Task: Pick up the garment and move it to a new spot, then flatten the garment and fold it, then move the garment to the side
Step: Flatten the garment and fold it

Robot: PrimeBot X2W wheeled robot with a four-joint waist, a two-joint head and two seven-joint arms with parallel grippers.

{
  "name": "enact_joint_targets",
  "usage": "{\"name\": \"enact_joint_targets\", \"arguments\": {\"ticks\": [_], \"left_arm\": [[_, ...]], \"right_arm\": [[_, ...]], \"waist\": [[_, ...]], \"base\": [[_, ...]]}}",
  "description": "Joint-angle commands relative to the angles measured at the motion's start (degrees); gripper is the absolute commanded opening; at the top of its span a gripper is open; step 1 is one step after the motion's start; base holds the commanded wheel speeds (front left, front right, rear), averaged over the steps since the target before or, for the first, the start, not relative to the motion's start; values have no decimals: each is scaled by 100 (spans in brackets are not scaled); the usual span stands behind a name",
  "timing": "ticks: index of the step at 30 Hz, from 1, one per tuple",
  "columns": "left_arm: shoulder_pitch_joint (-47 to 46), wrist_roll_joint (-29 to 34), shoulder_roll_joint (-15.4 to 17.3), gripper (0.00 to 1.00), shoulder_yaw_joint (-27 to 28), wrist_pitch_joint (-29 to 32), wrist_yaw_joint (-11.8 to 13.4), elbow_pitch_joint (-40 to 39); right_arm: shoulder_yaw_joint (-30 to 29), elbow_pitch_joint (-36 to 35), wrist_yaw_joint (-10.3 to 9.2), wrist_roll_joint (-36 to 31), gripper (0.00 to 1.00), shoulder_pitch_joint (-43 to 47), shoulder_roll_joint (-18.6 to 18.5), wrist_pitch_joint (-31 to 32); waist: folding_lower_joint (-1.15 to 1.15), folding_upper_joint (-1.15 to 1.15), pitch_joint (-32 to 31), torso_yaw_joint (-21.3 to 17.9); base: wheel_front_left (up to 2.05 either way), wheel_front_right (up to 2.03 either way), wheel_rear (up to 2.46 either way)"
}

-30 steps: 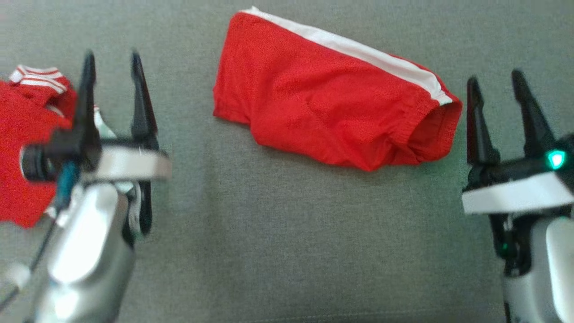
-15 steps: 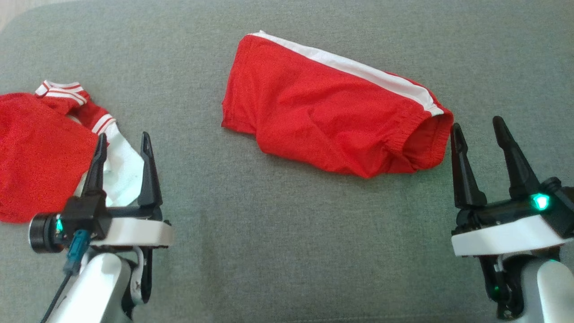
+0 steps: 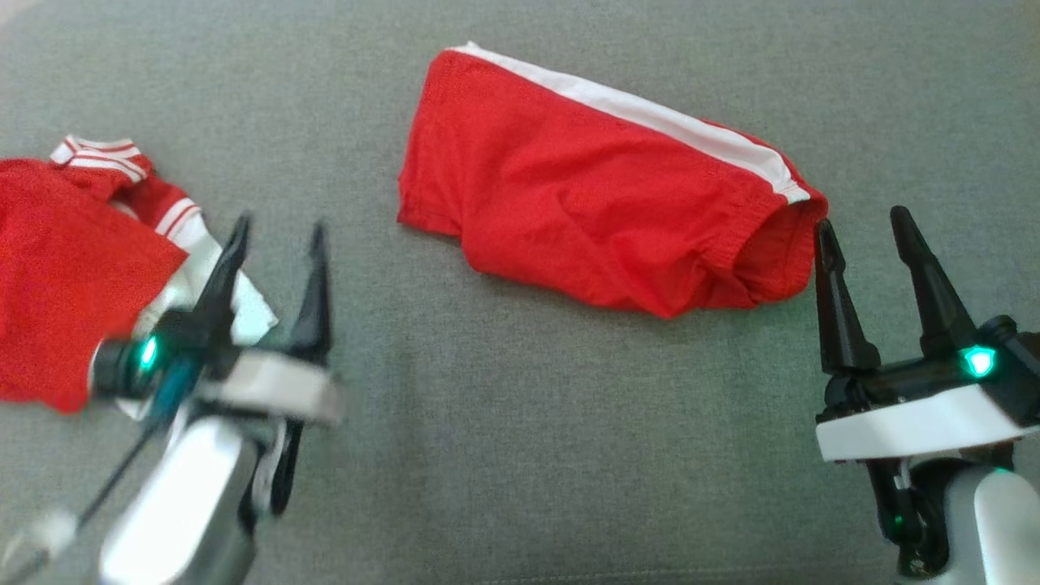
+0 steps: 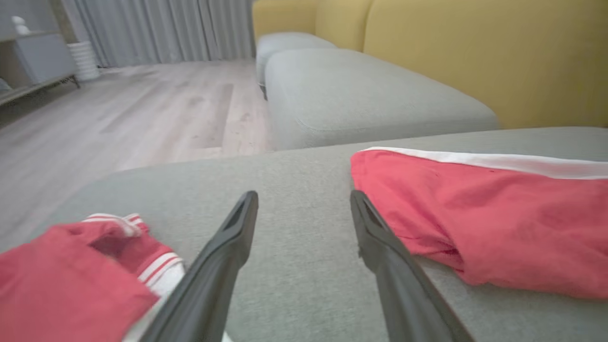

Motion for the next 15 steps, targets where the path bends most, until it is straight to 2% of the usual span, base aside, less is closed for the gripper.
{"name": "enact_joint_targets", "arguments": {"ticks": [1, 8, 11, 15], "left_arm": [[-586, -28, 82, 100, 127, 122, -121, -92], [-1962, -258, -336, 100, -464, 1277, -953, 1031], [-2374, -372, -490, 100, -589, 1678, -1182, 1675], [-2778, -470, -643, 100, -704, 2179, -1339, 2584]], "right_arm": [[138, -245, -11, 40, 100, -114, -11, 37], [214, -239, -11, 75, 100, -311, -6, 75], [229, -184, -11, 138, 100, -383, -3, 61], [220, -84, -11, 288, 100, -375, 0, 78]], "waist": [[0, 0, 79, -29], [0, 0, 392, -210], [0, 0, 490, -283], [0, 0, 572, -336]], "base": [[0, 0, 0], [0, 0, 0], [0, 0, 0], [0, 0, 0]]}}
